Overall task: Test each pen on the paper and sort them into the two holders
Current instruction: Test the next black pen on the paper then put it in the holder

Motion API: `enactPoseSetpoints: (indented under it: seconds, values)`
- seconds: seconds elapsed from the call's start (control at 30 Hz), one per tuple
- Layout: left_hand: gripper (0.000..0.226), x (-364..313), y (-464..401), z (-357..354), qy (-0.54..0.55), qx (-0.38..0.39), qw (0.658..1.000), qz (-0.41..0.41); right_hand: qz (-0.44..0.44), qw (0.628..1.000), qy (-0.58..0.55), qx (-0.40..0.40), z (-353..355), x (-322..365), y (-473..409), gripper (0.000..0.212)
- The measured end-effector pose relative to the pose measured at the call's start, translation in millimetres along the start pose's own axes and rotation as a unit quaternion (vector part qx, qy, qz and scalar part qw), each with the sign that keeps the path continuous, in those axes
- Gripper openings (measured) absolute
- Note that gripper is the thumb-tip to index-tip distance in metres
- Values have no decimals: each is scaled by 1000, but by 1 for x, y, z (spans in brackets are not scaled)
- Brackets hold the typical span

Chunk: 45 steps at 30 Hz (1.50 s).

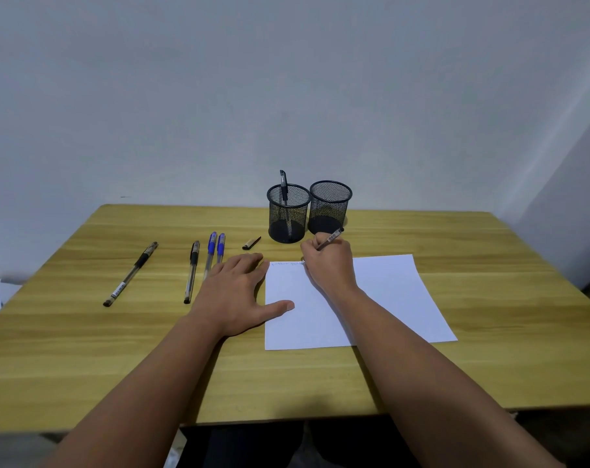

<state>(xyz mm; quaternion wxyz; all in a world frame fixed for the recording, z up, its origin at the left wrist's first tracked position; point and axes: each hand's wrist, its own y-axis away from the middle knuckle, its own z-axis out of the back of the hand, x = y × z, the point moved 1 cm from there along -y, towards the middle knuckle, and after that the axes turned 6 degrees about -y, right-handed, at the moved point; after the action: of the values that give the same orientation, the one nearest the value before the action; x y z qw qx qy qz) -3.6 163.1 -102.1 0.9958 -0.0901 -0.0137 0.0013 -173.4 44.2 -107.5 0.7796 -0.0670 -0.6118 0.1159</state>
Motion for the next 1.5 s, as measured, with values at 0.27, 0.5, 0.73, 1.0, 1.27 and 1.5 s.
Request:
enactPoseSetpoints:
  seconds: [0.27,0.5,0.73,1.0,1.27,1.5]
  values:
    - [110,0,-1,0,5,0,1000,-1,-11,1000,-7,0,1,0,-1,45]
    - [109,0,-1,1,5,-3,1000,0,-19,1000,-8,-5,0,1,0,49]
    - [108,1,0,1,9,0,1000,1,-17,1000,4,-17,1,2,1,51]
    - [107,1,0,2,3,2,1000,1,-130,976,-163,-58,12,8,-12,33]
    - [103,-3,3,12,-4,34,999,-12,-79,963,-240,-93,39,40,-5,43]
    - [104,-6,2,25,-11,62,998,-12,-133,949,-286,7,73,72,1,55]
